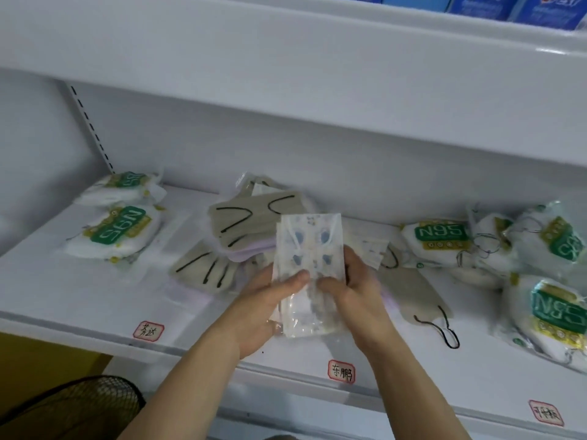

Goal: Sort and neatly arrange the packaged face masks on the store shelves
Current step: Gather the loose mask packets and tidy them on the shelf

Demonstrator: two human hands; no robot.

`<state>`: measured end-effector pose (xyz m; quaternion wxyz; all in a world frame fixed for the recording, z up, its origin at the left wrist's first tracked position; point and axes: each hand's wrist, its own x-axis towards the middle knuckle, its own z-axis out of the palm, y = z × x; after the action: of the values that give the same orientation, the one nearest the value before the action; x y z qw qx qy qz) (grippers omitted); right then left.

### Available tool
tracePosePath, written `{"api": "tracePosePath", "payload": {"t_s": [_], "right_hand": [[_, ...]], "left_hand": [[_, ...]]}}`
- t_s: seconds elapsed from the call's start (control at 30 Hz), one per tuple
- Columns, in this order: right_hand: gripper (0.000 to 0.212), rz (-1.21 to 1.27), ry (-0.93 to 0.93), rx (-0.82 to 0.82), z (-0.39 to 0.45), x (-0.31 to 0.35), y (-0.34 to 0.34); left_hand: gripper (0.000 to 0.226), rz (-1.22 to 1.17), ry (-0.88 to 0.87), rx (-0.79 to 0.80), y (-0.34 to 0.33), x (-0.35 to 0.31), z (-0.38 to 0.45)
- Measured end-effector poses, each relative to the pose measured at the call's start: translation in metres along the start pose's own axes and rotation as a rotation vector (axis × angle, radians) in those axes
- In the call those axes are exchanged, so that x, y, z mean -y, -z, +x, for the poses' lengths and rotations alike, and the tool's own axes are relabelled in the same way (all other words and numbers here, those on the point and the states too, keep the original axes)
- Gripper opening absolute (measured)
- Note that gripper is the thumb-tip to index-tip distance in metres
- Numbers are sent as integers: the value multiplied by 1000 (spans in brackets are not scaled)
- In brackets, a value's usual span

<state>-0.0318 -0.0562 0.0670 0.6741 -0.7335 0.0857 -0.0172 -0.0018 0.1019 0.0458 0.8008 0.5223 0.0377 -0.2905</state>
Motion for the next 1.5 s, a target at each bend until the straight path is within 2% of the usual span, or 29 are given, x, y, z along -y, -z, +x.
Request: {"api": "tracePosePath", "payload": {"t_s": [0.07, 0.1, 0.17, 0.2, 0.27, 0.33, 0.47, 0.57, 0.63, 0.7, 0.77, 0.87, 0.9, 0.93, 1.03, 1.1, 1.2, 1.27, 1.3, 1.4, 1.43, 1.5], "right_hand": [[39, -62, 37, 8, 13, 1, -2], [36, -135, 60, -72, 27, -1, 6], [45, -513, 98, -312, 64, -7, 38], [51, -740, 77, -334, 80, -11, 54], [56, -1061, -87, -239, 103, -23, 74], [47, -1171, -169, -225, 114, -37, 80], [24, -1002, -49, -472, 112, -41, 79], [11, -547, 79, -655, 88, -21, 74], [16, -225, 139, -747, 68, -11, 64], [19, -33, 142, -749, 51, -16, 50], [25, 83, 149, -816, 38, -29, 36], [34, 166, 242, -1086, 26, -35, 31], [35, 185, 264, -1102, 24, -33, 32], [35, 223, 268, -1064, 22, -29, 32], [36, 412, 171, -791, 14, -17, 12], [36, 422, 85, -608, 9, -12, -18], [18, 148, 72, -375, 5, -15, -66], [4, -62, 133, -226, 8, -16, -88], [6, -122, 160, -213, 14, -14, -93], [34, -409, 262, -353, 56, 0, -88], [43, -593, 271, -338, 75, 4, -83], [55, -924, 146, -177, 104, 10, -84]], "left_hand": [[39, 78, -67, -107, 4, 1, 4], [40, 74, -80, -141, 9, 0, 6], [38, 46, -89, -165, 18, -5, 8], [37, 43, -96, -177, 23, -7, 9], [34, 71, -113, -201, 30, -9, 10], [33, 117, -120, -205, 35, -10, 10], [36, 63, -44, -177, 48, -14, 12], [39, 18, -7, -144, 56, -15, 15], [39, -10, -16, -144, 59, -13, 16], [40, -29, -15, -152, 61, -10, 17], [41, -26, 5, -169, 63, -10, 18], [42, -42, 19, -176, 62, -11, 19], [43, -47, 21, -176, 61, -11, 18], [42, -52, 21, -180, 61, -12, 18], [38, -101, 7, -192, 58, -12, 17], [31, -186, -19, -127, 53, -17, 11], [44, -170, -114, -71, 48, -25, 3], [44, -68, -260, -183, 56, -28, 4], [41, -43, -302, -279, 64, -31, 4], [35, -155, -306, -489, 96, -41, 3], [35, -217, -300, -535, 107, -45, 1], [37, -289, -295, -590, 124, -49, -4]]}}
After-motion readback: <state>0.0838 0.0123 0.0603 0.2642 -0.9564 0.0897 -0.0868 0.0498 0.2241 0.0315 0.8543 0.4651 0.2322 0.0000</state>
